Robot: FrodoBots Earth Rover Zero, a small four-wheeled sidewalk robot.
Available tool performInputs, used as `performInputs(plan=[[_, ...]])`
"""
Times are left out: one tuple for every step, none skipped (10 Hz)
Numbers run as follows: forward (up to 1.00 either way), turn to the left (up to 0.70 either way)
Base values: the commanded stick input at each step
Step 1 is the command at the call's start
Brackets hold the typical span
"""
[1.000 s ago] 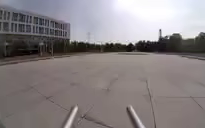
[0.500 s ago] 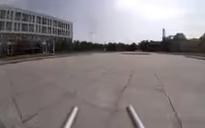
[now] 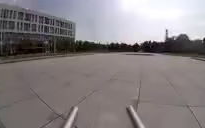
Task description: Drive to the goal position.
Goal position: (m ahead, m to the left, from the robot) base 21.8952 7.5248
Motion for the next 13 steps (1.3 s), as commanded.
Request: performInputs(plan=[[1.0,-0.38],[1.0,-0.38],[1.0,-0.38],[1.0,-0.38],[1.0,-0.38],[1.0,-0.38],[1.0,-0.38],[1.0,-0.38],[1.0,-0.38],[1.0,-0.38],[1.0,-0.38],[1.0,-0.38],[1.0,-0.38]])
